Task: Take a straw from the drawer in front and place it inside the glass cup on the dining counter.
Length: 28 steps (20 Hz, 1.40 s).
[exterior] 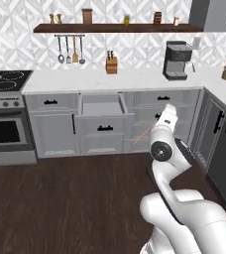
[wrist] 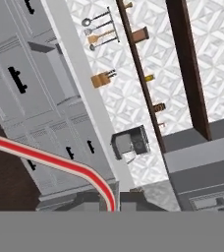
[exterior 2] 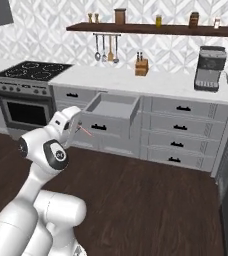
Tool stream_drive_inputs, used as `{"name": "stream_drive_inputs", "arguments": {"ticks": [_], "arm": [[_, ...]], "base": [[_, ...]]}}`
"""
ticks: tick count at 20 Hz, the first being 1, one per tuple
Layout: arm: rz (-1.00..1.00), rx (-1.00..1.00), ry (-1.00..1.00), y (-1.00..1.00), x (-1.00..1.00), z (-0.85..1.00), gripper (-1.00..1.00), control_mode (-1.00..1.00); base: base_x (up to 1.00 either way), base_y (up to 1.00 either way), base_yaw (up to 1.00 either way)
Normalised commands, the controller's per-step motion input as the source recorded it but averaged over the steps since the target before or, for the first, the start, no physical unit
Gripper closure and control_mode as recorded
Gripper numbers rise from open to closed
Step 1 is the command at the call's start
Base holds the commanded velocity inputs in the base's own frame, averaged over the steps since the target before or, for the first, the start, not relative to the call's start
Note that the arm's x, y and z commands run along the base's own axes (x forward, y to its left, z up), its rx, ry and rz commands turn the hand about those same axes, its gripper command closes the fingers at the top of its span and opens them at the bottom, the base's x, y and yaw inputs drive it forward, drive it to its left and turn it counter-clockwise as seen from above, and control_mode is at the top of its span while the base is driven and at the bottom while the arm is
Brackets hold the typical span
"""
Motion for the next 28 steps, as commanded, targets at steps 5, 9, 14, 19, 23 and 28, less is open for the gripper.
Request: {"name": "stream_drive_inputs", "arguments": {"ticks": [5,9,14,19,23,28], "arm": [[0.0,0.0,0.0,0.0,0.0,0.0,1.0,1.0],[0.0,0.0,0.0,0.0,0.0,0.0,1.0,1.0],[0.0,0.0,0.0,0.0,0.0,0.0,1.0,1.0],[0.0,0.0,0.0,0.0,0.0,0.0,1.0,1.0],[0.0,0.0,0.0,0.0,0.0,0.0,1.0,1.0],[0.0,0.0,0.0,0.0,0.0,0.0,1.0,1.0]], "base": [[0.0,1.0,0.18],[-0.07,1.0,0.44],[-0.01,1.0,0.38],[0.0,1.0,0.2],[0.0,1.0,0.31],[-0.01,1.0,0.43]]}}
